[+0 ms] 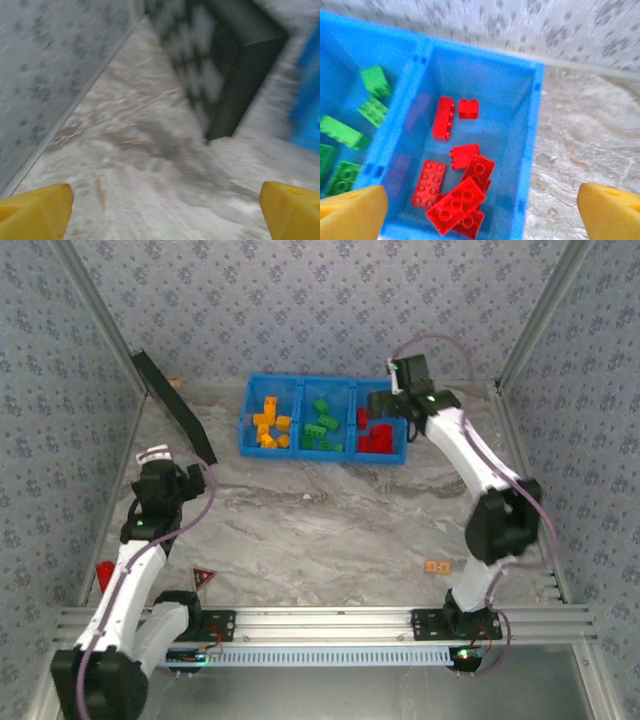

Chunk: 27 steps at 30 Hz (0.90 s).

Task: Sort the legos into containers by color
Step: Place the lego in the container, then reset both arms

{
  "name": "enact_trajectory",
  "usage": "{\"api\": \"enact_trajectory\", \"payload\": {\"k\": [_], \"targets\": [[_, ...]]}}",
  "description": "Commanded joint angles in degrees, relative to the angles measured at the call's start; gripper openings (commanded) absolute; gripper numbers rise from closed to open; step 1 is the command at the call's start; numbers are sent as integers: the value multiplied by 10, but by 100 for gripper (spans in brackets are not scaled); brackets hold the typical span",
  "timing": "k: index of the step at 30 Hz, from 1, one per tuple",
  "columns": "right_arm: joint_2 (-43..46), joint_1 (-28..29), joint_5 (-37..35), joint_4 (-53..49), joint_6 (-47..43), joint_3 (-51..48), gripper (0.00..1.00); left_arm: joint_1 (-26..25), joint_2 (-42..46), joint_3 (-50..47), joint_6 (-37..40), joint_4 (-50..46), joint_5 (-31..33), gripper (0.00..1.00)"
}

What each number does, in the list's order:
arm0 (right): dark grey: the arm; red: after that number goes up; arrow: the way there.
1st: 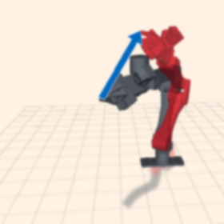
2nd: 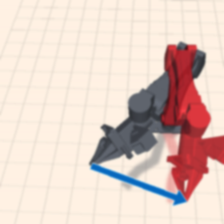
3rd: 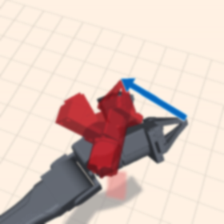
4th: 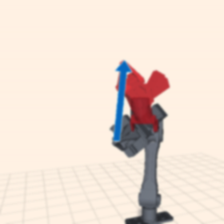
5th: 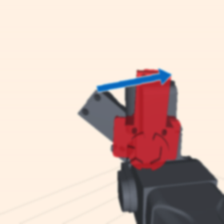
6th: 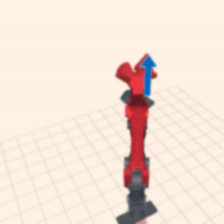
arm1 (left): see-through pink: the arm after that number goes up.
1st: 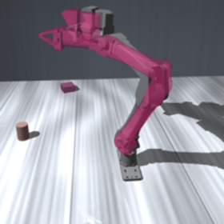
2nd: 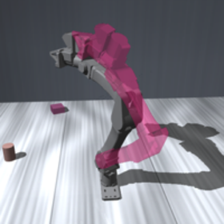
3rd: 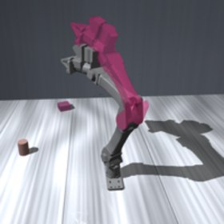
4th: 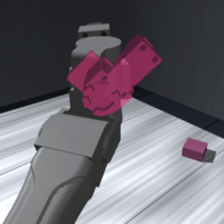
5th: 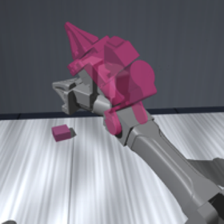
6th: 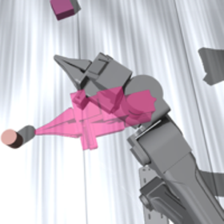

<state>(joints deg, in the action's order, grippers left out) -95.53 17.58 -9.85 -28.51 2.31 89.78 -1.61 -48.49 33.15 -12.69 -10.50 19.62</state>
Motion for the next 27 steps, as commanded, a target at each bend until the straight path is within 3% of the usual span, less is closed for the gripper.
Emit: {"api": "enact_trajectory", "payload": {"k": [1,6,10,12,15,16,21,27], "targets": [[108,-16,12,52,15,-122,100,36,-13,-102,11,237,-22,97],[230,-24,-26,99,27,-310,100,43,-115,-184,60,447,-29,100],[312,-32,-40,176,31,-437,100,48,-254,-166,57,587,-106,100],[340,-41,-21,264,-5,-512,100,49,-314,-112,66,535,-131,100],[363,-46,-23,345,-38,-593,100,30,-392,-107,95,590,-148,100],[366,-52,-27,359,-40,-609,100,25,-404,-116,96,630,-134,100],[337,-106,7,508,-66,-681,100,35,-392,-103,90,579,-145,100],[188,-175,92,673,-55,-686,100,31,-394,-105,93,588,-145,100]]}}
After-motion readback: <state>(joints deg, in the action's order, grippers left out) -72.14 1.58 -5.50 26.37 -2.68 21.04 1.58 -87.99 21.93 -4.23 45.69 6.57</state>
